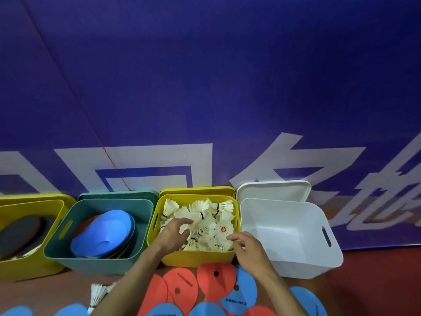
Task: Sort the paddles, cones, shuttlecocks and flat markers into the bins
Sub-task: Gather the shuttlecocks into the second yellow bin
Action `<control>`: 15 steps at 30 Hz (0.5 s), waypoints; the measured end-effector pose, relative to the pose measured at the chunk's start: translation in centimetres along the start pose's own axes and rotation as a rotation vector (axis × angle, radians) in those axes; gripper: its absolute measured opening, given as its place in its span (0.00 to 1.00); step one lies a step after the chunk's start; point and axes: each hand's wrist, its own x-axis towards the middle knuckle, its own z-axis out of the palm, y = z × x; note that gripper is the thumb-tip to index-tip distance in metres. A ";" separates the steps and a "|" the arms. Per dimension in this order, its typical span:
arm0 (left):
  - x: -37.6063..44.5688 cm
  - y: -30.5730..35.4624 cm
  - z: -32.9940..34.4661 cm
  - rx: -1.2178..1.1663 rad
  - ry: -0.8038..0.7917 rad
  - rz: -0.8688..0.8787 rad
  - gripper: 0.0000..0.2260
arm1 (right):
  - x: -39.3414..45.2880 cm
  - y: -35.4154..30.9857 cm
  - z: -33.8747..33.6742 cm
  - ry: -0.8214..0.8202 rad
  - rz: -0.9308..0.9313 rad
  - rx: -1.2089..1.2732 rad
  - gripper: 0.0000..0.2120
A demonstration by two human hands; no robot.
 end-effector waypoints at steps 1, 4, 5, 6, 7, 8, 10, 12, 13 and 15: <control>-0.7 -0.9 0.0 -0.001 0.026 -0.006 0.15 | -0.2 -0.1 0.4 -0.008 -0.012 -0.003 0.15; -4.3 -4.0 -0.8 -0.056 0.112 0.001 0.14 | -0.6 -0.6 2.4 -0.040 -0.058 -0.018 0.15; -6.0 -5.2 -1.2 -0.084 0.143 0.006 0.14 | -0.7 -1.0 3.2 -0.053 -0.079 -0.025 0.15; -7.8 -6.7 -1.6 -0.101 0.185 0.002 0.14 | -0.8 -1.5 4.2 -0.071 -0.101 -0.033 0.15; -9.7 -8.6 -2.0 -0.111 0.230 -0.019 0.14 | -0.8 -2.0 5.2 -0.090 -0.127 -0.044 0.16; -11.7 -10.4 -2.2 -0.123 0.270 -0.061 0.13 | -0.8 -2.4 6.3 -0.112 -0.147 -0.058 0.16; -15.6 -14.0 -2.5 -0.201 0.321 -0.187 0.12 | -0.9 -3.6 8.6 -0.168 -0.194 -0.089 0.15; -19.4 -16.9 -2.5 -0.269 0.372 -0.324 0.12 | -1.1 -4.8 11.2 -0.231 -0.244 -0.123 0.14; -21.1 -18.2 -2.4 -0.287 0.393 -0.376 0.13 | -1.1 -5.3 12.6 -0.265 -0.263 -0.141 0.14; -23.9 -21.0 -2.0 -0.312 0.409 -0.450 0.12 | -1.1 -5.8 15.8 -0.347 -0.294 -0.177 0.14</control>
